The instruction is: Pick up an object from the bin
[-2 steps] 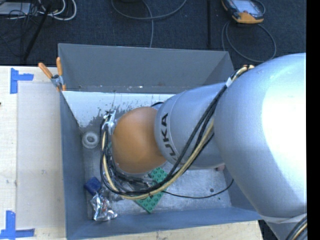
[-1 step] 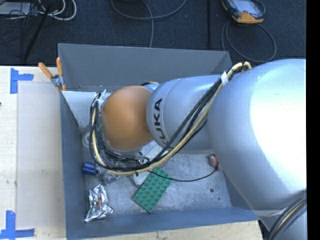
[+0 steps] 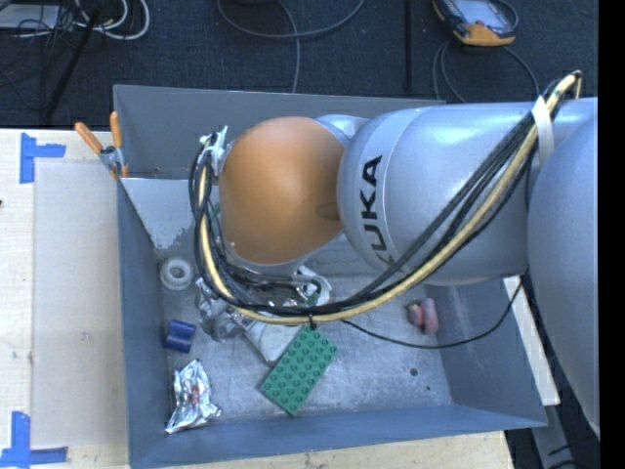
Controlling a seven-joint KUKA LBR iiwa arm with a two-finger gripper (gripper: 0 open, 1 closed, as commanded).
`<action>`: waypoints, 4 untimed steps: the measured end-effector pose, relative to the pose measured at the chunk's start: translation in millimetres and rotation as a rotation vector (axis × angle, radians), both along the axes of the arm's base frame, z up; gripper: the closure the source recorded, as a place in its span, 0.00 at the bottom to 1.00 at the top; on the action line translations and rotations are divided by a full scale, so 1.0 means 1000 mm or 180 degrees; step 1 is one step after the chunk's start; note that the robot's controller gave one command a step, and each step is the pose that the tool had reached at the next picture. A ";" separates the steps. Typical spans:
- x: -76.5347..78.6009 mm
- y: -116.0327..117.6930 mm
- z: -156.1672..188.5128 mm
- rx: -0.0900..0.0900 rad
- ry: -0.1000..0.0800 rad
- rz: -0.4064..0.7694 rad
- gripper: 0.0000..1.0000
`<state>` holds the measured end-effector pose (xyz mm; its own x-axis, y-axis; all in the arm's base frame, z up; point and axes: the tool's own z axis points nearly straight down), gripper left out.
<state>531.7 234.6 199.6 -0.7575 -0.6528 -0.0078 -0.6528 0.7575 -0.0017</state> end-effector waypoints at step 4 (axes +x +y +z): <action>-0.050 0.007 -0.127 -0.0024 0.0013 0.1018 0.00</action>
Offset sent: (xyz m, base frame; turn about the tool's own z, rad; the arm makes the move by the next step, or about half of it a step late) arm -0.0332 -0.0314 -0.0591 -0.1298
